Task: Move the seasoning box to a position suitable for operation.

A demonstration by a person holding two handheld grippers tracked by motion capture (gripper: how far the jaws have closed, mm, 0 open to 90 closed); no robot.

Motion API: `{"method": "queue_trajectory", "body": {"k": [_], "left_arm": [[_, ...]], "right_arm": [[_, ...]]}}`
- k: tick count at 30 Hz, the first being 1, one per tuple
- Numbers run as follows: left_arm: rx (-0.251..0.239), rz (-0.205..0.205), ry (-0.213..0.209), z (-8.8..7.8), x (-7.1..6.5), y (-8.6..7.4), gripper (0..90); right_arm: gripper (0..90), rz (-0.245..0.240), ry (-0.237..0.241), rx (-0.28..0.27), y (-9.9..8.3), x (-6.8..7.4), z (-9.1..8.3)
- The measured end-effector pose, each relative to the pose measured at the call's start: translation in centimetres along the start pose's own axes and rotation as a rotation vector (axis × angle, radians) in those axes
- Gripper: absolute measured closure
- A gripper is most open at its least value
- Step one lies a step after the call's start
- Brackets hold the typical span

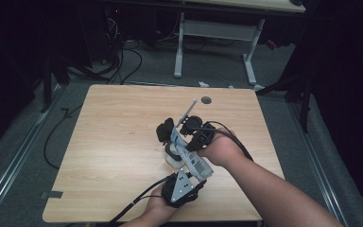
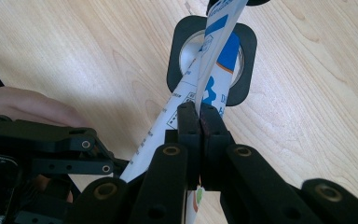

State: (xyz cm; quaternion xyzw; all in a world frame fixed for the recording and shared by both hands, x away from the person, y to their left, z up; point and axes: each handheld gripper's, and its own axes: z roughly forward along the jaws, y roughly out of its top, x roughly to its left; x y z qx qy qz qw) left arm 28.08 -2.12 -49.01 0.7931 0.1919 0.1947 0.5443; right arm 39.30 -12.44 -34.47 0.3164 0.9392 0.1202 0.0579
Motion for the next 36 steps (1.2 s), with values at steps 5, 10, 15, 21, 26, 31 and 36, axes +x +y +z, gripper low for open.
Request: {"method": "queue_trajectory", "body": {"k": [5, 10, 15, 21, 26, 31, 36], "left_arm": [[-0.001, 0.0, 0.0, -0.05, 0.03, 0.05, 58.9], [-0.004, 0.0, -0.001, -0.11, 0.06, 0.11, 59.0], [-0.007, 0.0, 0.001, -0.13, 0.08, 0.12, 59.1], [-0.009, 0.001, 0.003, -0.14, 0.07, 0.14, 59.1], [-0.009, 0.003, 0.004, -0.14, 0.06, 0.13, 59.1], [-0.009, 0.004, 0.004, -0.14, 0.06, 0.11, 59.2], [-0.009, 0.004, 0.004, -0.15, 0.07, 0.13, 59.2]], "right_arm": [[89.3, -0.001, -0.002, 0.0, 0.04, 0.01, -0.05], [89.3, -0.002, 0.001, -0.004, 0.08, 0.01, -0.05], [89.4, -0.004, -0.001, -0.005, 0.12, 0.02, -0.03], [89.4, -0.004, 0.0, -0.005, 0.15, 0.04, -0.04], [89.4, -0.006, 0.0, -0.005, 0.15, 0.05, -0.03], [89.4, -0.007, 0.0, -0.005, 0.15, 0.04, -0.03], [89.4, -0.007, 0.0, -0.006, 0.16, 0.05, -0.04]]}}
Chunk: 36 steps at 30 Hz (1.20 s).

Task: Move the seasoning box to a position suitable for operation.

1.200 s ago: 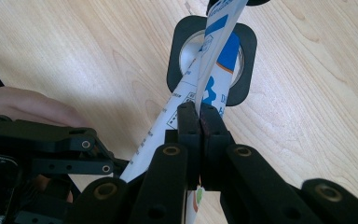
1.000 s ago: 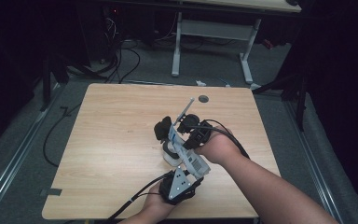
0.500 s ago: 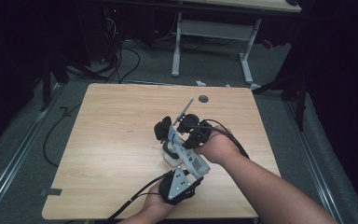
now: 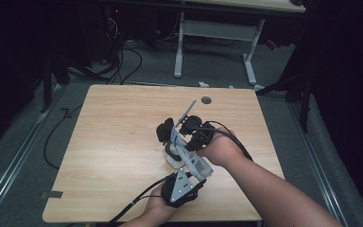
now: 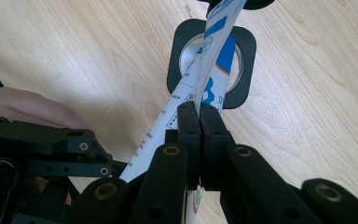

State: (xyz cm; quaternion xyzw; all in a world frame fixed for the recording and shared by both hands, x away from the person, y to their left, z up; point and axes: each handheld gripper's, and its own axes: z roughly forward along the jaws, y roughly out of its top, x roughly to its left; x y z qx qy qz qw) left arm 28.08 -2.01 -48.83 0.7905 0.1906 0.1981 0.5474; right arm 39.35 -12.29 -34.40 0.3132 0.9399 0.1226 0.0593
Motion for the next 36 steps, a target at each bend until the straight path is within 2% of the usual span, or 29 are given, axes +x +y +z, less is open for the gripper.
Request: {"method": "queue_trajectory", "body": {"k": [36], "left_arm": [[-0.01, -0.002, -0.001, -0.12, 0.07, 0.16, 59.3]], "right_arm": [[89.3, -0.005, -0.004, -0.005, 0.15, 0.09, -0.12]]}}
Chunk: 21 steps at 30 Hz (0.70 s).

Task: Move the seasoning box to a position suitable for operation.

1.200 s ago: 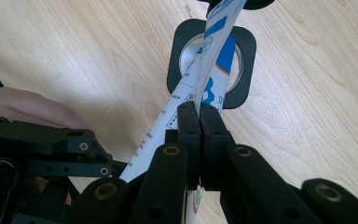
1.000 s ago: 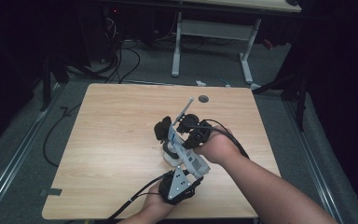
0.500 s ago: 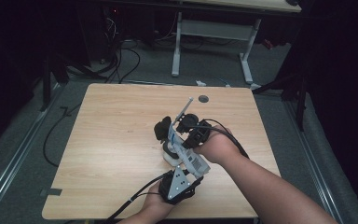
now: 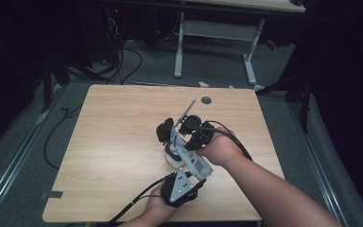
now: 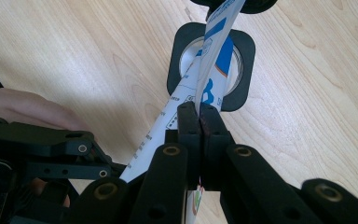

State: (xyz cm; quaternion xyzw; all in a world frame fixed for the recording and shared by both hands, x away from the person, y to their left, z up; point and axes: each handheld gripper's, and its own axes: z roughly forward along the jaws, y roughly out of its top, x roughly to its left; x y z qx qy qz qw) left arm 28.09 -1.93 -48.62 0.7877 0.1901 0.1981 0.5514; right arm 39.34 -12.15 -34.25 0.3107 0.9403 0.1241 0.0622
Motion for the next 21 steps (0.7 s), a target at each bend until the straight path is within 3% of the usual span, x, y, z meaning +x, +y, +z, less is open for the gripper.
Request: {"method": "queue_trajectory", "body": {"k": [21], "left_arm": [[-0.006, 0.004, 0.003, -0.08, 0.01, 0.08, 59.4]], "right_arm": [[89.4, -0.004, -0.003, 0.003, 0.14, 0.04, -0.01]]}}
